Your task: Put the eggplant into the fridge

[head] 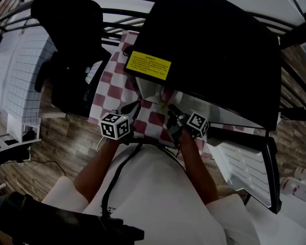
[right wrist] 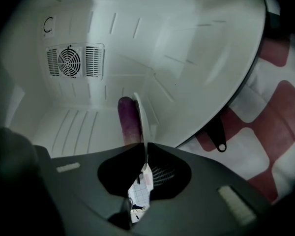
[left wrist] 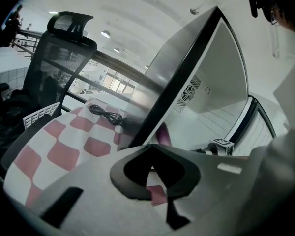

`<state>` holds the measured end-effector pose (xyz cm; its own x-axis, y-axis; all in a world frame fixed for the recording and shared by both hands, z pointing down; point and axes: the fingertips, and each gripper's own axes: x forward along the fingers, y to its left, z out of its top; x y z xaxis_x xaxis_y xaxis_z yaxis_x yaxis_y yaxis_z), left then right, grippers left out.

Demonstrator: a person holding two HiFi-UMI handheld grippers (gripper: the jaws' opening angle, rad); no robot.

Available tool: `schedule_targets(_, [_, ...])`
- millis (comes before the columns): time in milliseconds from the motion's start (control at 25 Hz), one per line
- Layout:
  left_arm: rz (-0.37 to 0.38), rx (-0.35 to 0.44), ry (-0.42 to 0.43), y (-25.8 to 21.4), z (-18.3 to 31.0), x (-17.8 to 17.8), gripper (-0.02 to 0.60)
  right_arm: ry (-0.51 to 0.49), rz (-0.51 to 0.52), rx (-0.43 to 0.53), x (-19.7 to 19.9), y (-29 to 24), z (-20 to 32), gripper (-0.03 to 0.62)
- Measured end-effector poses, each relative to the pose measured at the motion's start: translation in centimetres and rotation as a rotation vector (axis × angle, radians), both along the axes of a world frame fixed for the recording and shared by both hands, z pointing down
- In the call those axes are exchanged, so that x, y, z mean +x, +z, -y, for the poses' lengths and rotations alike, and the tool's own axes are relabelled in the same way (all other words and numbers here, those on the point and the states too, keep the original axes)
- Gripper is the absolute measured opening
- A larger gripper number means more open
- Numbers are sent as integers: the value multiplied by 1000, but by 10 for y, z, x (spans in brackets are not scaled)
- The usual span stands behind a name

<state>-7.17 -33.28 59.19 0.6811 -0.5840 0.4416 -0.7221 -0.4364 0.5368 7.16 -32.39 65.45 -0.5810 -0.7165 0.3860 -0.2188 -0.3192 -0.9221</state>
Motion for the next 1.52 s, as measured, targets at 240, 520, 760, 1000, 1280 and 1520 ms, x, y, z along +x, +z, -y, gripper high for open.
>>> schedule_targets(240, [4,-1,7,1,5,-6,5,13,4,-10,-9,8,13,29])
schedule_targets(520, [13,0,2,0,10,-20,5,36,0,-19,-13,12,27,31])
schedule_targets(760, [16,2,6,0,14,-29,5,52,-18,-34,-16,17,36,29])
schedule_targets(1000, [18,5,12,-1,16,-35,5,62,-31,-54,-17,21,37,31])
schedule_targets(1280, [12,5,20,0,19,-37,5,74,-51,-80,-19,25,41,29])
schedule_targets(1520, [10,10,27,-2,21,-37,5,83,-70,-103,-17,26,45,32])
